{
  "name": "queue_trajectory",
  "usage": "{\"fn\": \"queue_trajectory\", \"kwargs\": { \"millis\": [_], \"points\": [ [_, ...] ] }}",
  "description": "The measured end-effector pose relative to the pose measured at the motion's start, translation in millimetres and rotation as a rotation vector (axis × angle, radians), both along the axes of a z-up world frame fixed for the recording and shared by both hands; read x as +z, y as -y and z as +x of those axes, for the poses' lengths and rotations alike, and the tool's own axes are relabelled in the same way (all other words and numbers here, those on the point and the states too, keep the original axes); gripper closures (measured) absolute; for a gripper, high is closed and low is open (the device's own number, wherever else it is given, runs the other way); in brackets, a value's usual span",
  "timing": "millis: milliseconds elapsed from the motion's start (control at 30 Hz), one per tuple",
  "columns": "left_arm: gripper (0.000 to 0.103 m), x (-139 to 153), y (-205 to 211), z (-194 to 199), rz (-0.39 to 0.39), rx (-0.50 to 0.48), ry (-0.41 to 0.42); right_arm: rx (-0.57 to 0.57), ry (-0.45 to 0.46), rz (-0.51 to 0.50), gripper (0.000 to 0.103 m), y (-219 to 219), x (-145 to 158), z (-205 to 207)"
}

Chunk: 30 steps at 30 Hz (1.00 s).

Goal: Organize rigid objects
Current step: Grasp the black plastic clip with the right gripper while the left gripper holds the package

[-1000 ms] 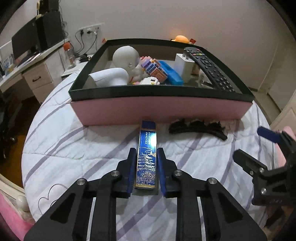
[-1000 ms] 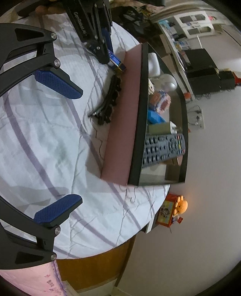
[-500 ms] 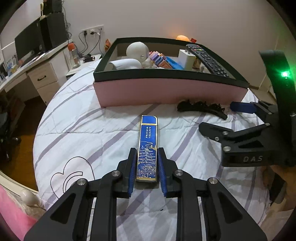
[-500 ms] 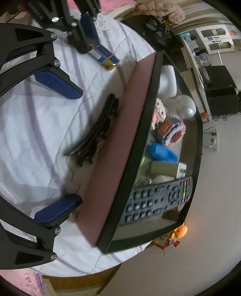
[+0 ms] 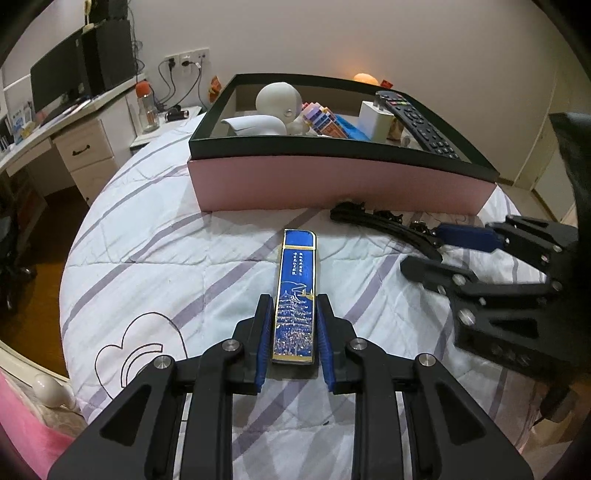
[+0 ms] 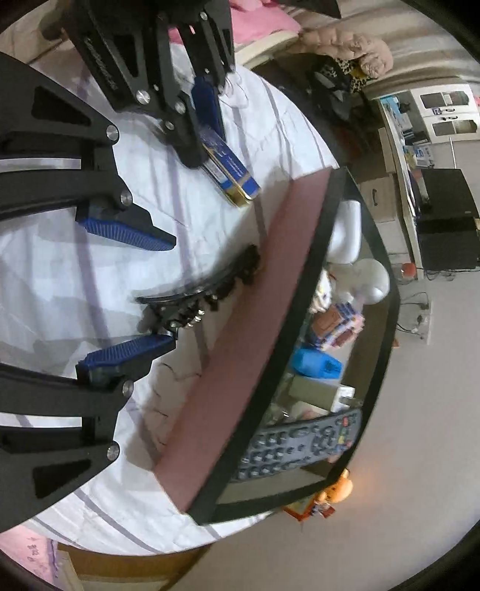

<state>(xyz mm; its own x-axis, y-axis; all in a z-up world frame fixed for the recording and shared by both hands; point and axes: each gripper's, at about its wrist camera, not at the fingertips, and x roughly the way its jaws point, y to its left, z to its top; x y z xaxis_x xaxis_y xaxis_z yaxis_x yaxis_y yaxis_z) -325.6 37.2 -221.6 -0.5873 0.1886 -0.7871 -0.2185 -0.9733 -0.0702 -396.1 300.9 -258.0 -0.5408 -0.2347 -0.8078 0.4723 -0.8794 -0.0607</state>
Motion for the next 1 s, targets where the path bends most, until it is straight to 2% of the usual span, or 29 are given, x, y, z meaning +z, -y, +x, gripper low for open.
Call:
{"fn": "queue_trajectory", "kwargs": {
  "millis": [133, 333, 367, 400, 500, 600, 767, 933, 1000],
  "points": [
    [0.078, -1, 0, 0, 0.000, -0.001, -0.001, -0.001, 0.010, -0.034, 0.054, 0, -3, -16],
    [0.077, -1, 1, -2, 0.009, 0.005, 0.000, 0.058, 0.027, -0.035, 0.054, 6, -4, -24],
    [0.077, -1, 0, -3, 0.005, 0.005, -0.001, 0.063, 0.036, -0.046, 0.059, 6, -4, -23],
    [0.077, -2, 0, -2, 0.004, 0.006, -0.002, 0.070, 0.042, -0.060, 0.070, 5, -3, -22],
    [0.076, -2, 0, -2, 0.004, 0.007, -0.003, 0.087, 0.048, -0.061, 0.079, 7, -2, -12],
    [0.073, -2, 1, -3, 0.010, 0.010, -0.002, 0.104, 0.048, -0.069, 0.079, 10, 0, -1],
    [0.064, -3, -1, -4, 0.021, 0.006, -0.003, 0.102, 0.051, -0.054, 0.078, 14, -4, -9],
    [0.064, -4, -2, -5, 0.014, 0.006, -0.035, 0.100, 0.045, -0.062, 0.078, 17, -5, -17],
    [0.069, -4, 0, -5, 0.017, 0.016, -0.042, 0.093, 0.038, -0.071, 0.078, 16, -6, -16]
  ]
}}
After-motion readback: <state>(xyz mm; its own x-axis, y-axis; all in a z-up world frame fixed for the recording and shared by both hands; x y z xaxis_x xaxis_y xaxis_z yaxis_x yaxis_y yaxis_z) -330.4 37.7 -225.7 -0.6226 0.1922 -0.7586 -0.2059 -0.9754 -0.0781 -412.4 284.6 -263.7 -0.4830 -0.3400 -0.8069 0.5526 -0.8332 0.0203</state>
